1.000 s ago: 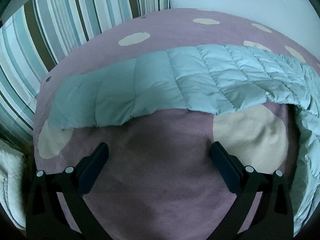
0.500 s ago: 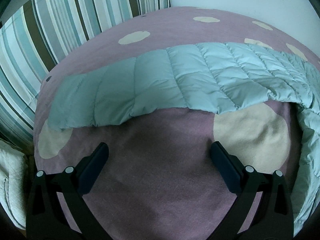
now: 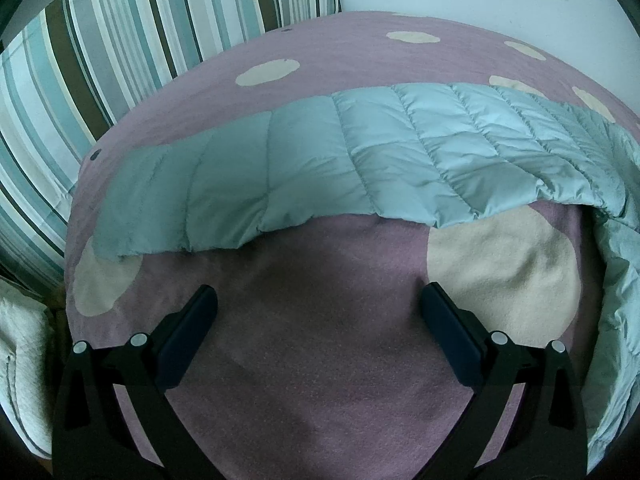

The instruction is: Fold large clothes

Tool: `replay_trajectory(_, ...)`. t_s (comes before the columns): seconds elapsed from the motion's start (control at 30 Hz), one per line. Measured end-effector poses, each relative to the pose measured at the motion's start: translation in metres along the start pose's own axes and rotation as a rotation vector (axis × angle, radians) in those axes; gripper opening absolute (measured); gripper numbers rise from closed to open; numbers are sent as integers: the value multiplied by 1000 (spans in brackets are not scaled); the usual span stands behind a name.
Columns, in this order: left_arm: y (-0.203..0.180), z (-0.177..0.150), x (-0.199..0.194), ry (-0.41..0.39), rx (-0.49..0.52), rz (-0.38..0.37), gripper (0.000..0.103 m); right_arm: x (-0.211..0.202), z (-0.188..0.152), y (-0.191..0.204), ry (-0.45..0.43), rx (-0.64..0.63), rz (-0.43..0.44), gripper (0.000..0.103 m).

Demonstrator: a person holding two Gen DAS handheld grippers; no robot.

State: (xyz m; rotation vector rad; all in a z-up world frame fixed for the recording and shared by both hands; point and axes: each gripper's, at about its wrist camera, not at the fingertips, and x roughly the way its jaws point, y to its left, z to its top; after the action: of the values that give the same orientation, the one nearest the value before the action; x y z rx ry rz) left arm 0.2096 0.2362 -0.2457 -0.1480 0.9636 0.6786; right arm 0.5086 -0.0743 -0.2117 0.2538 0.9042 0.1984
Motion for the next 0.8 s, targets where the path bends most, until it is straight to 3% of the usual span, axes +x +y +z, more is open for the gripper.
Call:
replay_trajectory(0.53, -1, 0, 0, 2, -1, 0, 101, 28, -14, 16, 94, -67, -56, 10)
replay_trajectory(0.73, 0, 1, 0, 2, -1, 0, 101, 30, -15, 26, 102, -84, -57, 16)
replay_trajectory(0.8, 0, 0, 0, 2, -1, -1, 101, 25, -14, 28, 104, -83, -34, 28)
